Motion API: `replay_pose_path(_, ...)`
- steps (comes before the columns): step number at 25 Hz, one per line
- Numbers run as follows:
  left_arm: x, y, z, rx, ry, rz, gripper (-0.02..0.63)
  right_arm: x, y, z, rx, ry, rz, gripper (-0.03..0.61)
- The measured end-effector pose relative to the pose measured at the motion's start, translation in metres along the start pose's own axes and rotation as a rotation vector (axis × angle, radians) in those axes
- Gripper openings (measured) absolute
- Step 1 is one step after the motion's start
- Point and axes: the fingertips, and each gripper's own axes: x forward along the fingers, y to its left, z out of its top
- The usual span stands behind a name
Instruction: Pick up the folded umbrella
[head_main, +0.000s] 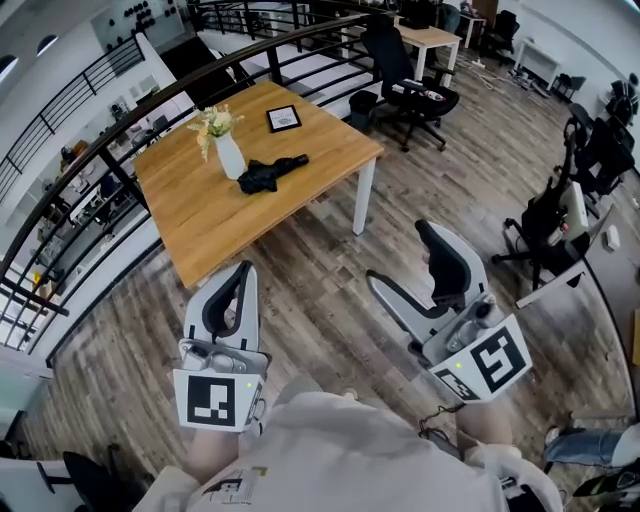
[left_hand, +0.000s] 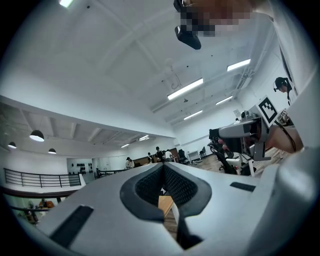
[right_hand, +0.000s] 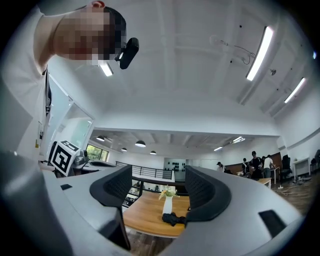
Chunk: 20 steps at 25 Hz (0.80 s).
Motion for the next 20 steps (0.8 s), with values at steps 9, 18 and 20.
replay_pose_path(9, 0.023, -0.008, -0.014, -0.015, 0.015, -0.003, 0.015, 0.003, -0.019, -0.018, 0.005, 0.024, 0.01, 0.336)
replay_pose_path(18, 0.061, 0.03, -0.053, -0.025, 0.013, 0.016, 0.015, 0.06, -0.04, -0.06, 0.023, 0.056, 0.031, 0.336)
replay_pose_path(20, 0.077, 0.046, -0.061, -0.026, 0.014, 0.021, 0.015, 0.081, -0.047, -0.067, 0.028, 0.065, 0.04, 0.336)
